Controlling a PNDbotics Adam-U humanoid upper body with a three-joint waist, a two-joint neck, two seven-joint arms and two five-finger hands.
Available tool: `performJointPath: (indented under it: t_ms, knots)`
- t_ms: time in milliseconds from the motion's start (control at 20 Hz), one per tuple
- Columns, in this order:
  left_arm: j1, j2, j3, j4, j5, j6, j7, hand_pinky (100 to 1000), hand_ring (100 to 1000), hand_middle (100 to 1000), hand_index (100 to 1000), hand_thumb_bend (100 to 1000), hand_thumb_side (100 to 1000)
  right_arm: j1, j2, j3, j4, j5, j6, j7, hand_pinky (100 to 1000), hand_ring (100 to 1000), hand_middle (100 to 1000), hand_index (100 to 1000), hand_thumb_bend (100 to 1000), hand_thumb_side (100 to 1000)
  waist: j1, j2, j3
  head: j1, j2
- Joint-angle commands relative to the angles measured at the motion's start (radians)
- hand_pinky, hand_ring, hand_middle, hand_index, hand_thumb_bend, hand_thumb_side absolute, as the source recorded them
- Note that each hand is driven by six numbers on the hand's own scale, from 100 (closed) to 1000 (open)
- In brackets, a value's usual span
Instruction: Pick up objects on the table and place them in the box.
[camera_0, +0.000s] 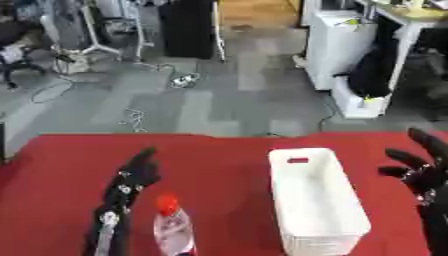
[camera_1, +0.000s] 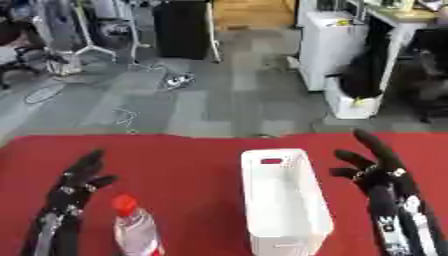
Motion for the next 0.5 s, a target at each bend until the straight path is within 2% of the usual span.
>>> performJointPath:
  t_ms: [50, 200, 350, 400, 450, 500]
  knots:
    - [-0.004, 0.007, 0.006, -0.014, -0.004, -0.001, 0.004, 766, 984, 887, 877, 697, 647, -0.007, -0.004, -0.008, -0.010, -0.003, 0.001, 0.001, 750, 851, 979, 1000, 100, 709, -0.003, -0.019, 0.000, -0.011, -0.012]
    - [-0.003, 0.007, 0.005, -0.011, -0.005, 0.001, 0.002, 778, 994, 895, 899, 703, 646, -0.006, -0.003, -0.007, -0.009, -0.003, 0.002, 0.001, 750, 851, 979, 1000, 100, 708, -0.002, -0.020, -0.002, -0.008, -0.010]
    - [-0.002, 0.005, 0.000, -0.004, -0.001, 0.008, -0.008, 783, 1000, 903, 919, 792, 589, -0.005, -0.002, -0.007, -0.009, -0.002, 0.002, 0.001, 750, 851, 979, 1000, 100, 707, -0.002, -0.019, -0.004, -0.007, -0.007]
    - [-0.002, 0.004, -0.002, -0.001, 0.005, 0.013, -0.013, 783, 1000, 902, 917, 778, 601, -0.005, -0.002, -0.007, -0.009, -0.002, 0.002, 0.001, 750, 851, 979, 1000, 100, 707, -0.002, -0.019, -0.004, -0.007, -0.006]
    - [-0.002, 0.003, -0.004, 0.002, 0.013, 0.017, -0.019, 779, 1000, 905, 924, 834, 529, -0.004, -0.001, -0.007, -0.009, -0.001, 0.002, 0.001, 750, 852, 979, 1000, 100, 707, -0.002, -0.019, -0.005, -0.006, -0.006]
    - [-0.002, 0.001, -0.008, 0.007, 0.030, 0.027, -0.024, 776, 1000, 908, 924, 851, 504, -0.004, -0.001, -0.007, -0.009, -0.001, 0.003, 0.001, 750, 852, 979, 1000, 100, 707, -0.002, -0.018, -0.005, -0.005, -0.005]
